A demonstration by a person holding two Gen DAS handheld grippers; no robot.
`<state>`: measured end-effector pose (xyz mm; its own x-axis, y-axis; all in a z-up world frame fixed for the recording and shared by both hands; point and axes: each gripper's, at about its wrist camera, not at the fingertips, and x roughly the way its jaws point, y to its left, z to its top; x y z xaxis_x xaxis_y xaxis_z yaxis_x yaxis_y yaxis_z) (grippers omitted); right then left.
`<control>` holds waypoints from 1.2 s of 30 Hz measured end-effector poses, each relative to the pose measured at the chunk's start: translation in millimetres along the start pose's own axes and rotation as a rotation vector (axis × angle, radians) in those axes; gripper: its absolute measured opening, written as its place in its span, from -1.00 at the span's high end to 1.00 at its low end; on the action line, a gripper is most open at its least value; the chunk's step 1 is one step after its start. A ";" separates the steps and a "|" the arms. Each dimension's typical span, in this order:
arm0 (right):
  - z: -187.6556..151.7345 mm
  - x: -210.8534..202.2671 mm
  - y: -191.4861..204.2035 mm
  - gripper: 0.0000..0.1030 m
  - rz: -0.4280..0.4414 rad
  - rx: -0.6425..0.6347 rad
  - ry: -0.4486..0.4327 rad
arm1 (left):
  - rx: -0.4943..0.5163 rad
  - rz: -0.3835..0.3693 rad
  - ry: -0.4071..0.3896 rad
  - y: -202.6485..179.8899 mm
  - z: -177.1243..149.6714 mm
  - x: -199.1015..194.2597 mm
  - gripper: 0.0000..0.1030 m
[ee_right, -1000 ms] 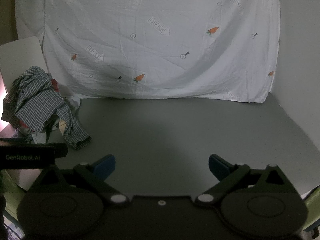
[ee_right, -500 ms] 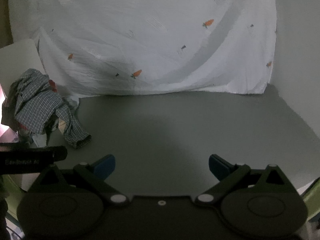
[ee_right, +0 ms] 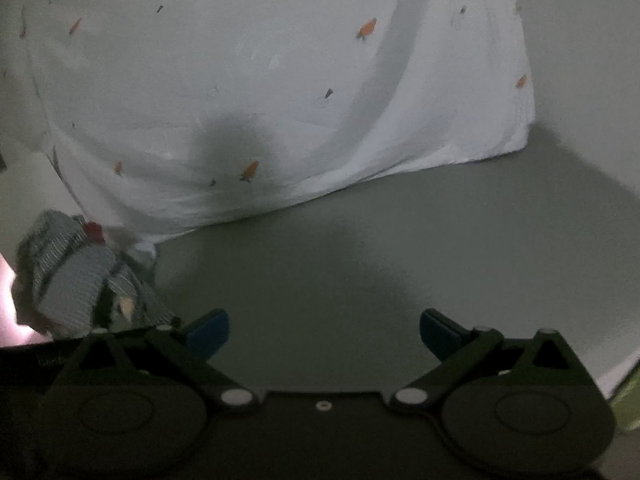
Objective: Fold clothes
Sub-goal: 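Reach both grippers into the pile and grasp the green checked shirt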
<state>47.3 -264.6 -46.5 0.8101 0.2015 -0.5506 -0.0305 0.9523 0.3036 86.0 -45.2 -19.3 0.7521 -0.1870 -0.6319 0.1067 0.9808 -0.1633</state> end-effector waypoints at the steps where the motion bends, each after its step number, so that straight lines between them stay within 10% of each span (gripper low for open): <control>1: 3.6 3.8 -6.4 -1.00 0.012 0.013 0.002 | -0.024 -0.012 0.013 -0.3 7.1 6.8 -1.00; 10: 67.4 102.4 -3.4 -0.71 0.020 -0.201 -0.024 | -0.352 -0.075 0.230 41.5 50.4 88.3 -0.97; 20: 78.7 189.4 97.9 -0.47 0.098 -0.340 0.025 | -0.442 0.195 0.040 186.1 92.0 88.0 -0.80; 29: 88.2 300.5 277.5 -0.30 0.204 -0.489 0.102 | -0.201 0.647 -0.172 360.0 153.6 92.9 -0.81; 36: 81.2 349.7 358.1 -0.30 0.263 -0.557 0.162 | 0.078 0.628 -0.233 433.8 190.1 150.6 -0.95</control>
<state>367.1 128.3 -67.1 0.6364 0.4355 -0.6367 -0.5517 0.8338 0.0189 369.2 362.7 -41.3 0.8068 0.4280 -0.4073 -0.3564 0.9024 0.2423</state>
